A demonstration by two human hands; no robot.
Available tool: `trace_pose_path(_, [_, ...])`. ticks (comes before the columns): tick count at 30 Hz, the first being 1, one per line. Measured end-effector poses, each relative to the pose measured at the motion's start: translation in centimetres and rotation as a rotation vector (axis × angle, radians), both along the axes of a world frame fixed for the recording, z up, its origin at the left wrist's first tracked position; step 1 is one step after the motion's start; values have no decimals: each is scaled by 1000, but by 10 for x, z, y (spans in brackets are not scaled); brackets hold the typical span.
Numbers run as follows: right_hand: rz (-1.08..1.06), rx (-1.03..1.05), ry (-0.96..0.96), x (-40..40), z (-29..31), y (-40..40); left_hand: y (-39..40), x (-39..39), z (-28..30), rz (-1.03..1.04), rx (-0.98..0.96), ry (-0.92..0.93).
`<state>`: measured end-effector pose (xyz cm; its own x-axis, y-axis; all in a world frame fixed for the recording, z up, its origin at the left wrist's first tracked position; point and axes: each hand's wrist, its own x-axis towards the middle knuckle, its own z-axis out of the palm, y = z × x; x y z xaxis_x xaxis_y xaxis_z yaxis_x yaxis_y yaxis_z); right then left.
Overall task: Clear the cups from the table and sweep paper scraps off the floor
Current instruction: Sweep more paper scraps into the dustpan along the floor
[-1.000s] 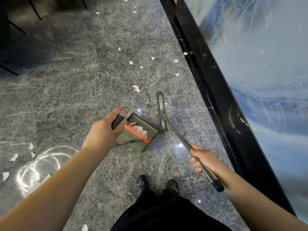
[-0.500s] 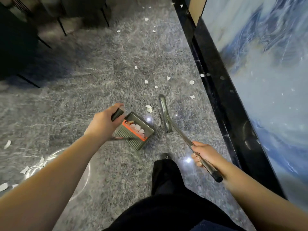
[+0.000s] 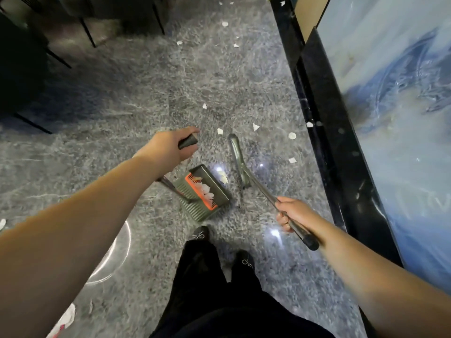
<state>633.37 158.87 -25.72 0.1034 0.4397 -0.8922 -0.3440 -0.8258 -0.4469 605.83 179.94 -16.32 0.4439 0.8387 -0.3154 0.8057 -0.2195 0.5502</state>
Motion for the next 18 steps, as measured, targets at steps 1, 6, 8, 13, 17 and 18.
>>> trace_pose_path(1, [-13, -5, 4, 0, -3, 11, 15, 5, -1, -28, -13, -3])
trace_pose_path(6, [-75, -5, -30, -16, -18, 55, 72, 16, -12, -108, -102, -1])
trace_pose_path(8, [-111, -9, -35, -26, -28, 71, 91, 15, -15, -119, -122, -13])
trace_pose_path(13, [-125, -59, 1, -55, -55, 105, 111, -3, -22, -145, -31, -2])
trace_pose_path(17, [-82, -82, 59, -81, -61, 106, 113, -22, -27, -119, -63, -17])
trace_pose_path(18, [-60, -87, 71, -86, -59, 103, 112, -26, -27, -112, -77, -22])
